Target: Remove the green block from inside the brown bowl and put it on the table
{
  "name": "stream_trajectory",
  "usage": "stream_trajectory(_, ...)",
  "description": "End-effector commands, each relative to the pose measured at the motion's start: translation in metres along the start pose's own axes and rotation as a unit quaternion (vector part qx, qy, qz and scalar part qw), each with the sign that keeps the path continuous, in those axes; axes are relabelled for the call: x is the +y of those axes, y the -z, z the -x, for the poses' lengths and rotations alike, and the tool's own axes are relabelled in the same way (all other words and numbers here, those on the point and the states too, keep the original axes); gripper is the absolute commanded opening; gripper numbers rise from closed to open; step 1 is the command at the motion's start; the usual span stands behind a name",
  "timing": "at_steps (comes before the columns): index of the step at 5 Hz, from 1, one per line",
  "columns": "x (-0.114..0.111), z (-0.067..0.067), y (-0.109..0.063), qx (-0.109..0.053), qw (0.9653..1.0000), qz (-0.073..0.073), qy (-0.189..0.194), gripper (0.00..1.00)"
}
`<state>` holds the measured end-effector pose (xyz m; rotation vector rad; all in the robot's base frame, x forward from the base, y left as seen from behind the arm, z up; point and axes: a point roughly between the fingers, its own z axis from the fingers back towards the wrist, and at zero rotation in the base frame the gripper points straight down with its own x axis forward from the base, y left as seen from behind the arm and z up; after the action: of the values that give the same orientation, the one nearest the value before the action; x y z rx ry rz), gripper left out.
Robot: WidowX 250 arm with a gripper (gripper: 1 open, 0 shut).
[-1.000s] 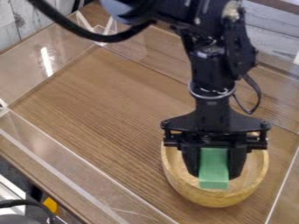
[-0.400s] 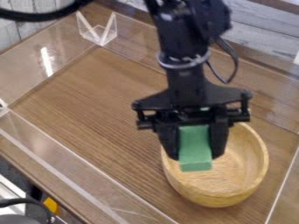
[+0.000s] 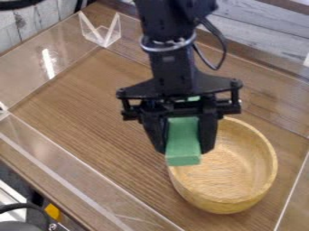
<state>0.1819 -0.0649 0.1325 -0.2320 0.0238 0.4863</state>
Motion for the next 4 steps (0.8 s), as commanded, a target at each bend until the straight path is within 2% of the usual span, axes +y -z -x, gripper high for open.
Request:
stream_trajectory(1, -0.005, -0.009, 0.006, -0.024, 0.9996, 0.007, 0.012, 0.00)
stream_trajectory(2, -0.003, -0.011, 0.024, -0.027, 0.9995, 0.000, 0.018, 0.00)
stream_trajectory(4, -0.007, -0.023, 0.036, -0.048, 0.9976, -0.001, -0.050, 0.00)
